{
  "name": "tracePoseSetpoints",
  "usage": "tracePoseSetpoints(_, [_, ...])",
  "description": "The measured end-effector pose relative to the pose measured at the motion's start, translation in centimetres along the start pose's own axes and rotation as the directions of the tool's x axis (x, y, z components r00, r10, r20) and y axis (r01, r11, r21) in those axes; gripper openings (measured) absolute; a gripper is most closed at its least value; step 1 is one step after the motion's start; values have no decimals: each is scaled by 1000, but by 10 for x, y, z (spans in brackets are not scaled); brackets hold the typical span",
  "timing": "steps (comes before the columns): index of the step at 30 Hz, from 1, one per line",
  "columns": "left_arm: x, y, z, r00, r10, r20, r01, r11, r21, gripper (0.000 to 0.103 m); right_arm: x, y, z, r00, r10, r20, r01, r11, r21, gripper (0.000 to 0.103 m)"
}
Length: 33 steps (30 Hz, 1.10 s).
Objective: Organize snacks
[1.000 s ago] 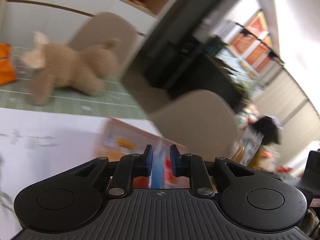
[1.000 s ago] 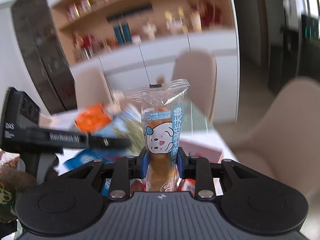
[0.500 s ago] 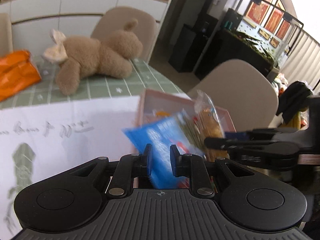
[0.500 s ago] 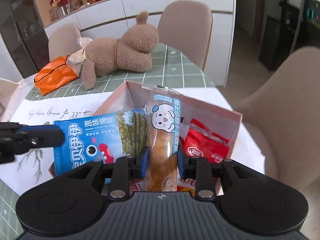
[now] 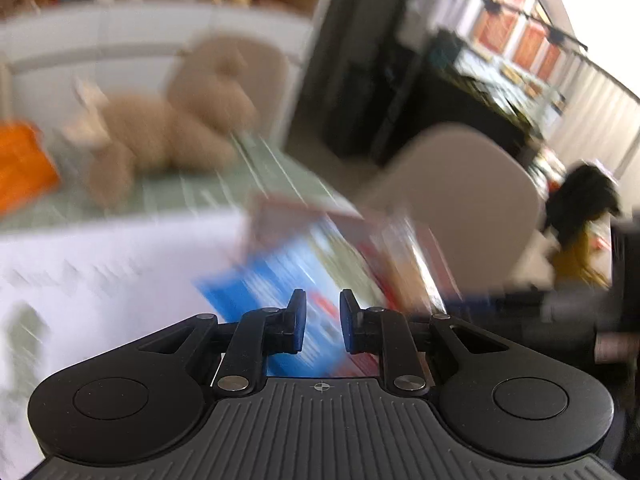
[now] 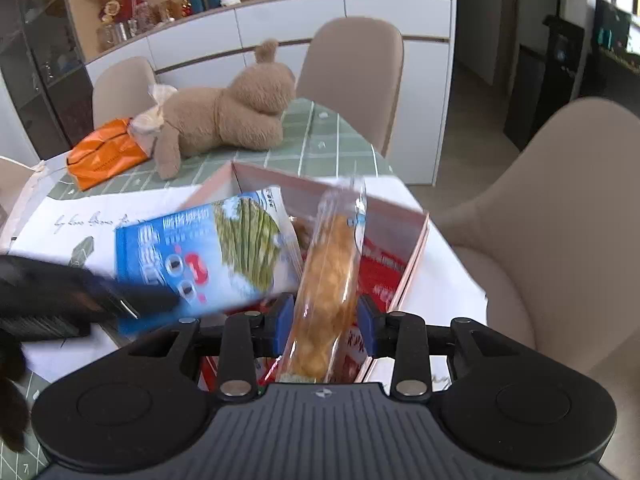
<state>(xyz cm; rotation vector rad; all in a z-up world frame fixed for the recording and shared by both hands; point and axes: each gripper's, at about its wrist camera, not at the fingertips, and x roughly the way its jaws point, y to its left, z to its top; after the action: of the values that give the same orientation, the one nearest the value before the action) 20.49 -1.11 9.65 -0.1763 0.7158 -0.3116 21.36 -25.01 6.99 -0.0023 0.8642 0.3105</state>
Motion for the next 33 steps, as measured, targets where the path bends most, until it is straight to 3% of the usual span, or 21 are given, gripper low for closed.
tracePoseSetpoints(3, [8, 16, 6, 998, 55, -10, -55, 998, -36, 21, 7, 9, -6, 1000, 28, -15, -28, 999, -15, 36])
tracePoseSetpoints(7, [17, 17, 0, 999, 28, -33, -27, 1000, 9, 19, 19, 24, -9, 998, 56, -35, -58, 997, -53, 33])
tracePoseSetpoints(13, [12, 22, -6, 998, -1, -64, -1, 1000, -25, 19, 42, 41, 7, 998, 54, -20, -56, 996, -66, 31])
tracePoseSetpoints(16, [0, 28, -1, 1000, -8, -26, 6, 999, -49, 20, 52, 54, 23, 996, 89, 5, -89, 994, -66, 30])
tracePoseSetpoints(18, [-12, 35, 3, 999, 26, 35, -24, 999, -44, 20, 60, 65, 28, 989, 146, -2, -145, 986, -78, 30])
tracePoseSetpoints(21, [-21, 47, 8, 992, 93, 81, -87, 994, -70, 20, 60, 80, 26, 993, 114, 3, -112, 982, -151, 30])
tracePoseSetpoints(26, [-5, 60, 6, 993, 118, 27, -114, 987, -117, 20, 46, 61, 12, 997, 67, -43, -72, 987, -143, 31])
tracePoseSetpoints(28, [4, 58, 3, 995, 98, 5, -97, 988, -120, 20, 38, 49, 6, 996, 67, -51, -73, 991, -115, 32])
tracePoseSetpoints(31, [19, 49, -2, 998, -2, -55, -5, 992, -128, 20, 25, 31, 3, 994, 101, -53, -103, 993, -48, 35])
tracePoseSetpoints(33, [18, 45, -4, 998, -39, -54, 31, 989, -141, 20, 19, 27, -1, 996, 78, -38, -80, 996, -40, 36])
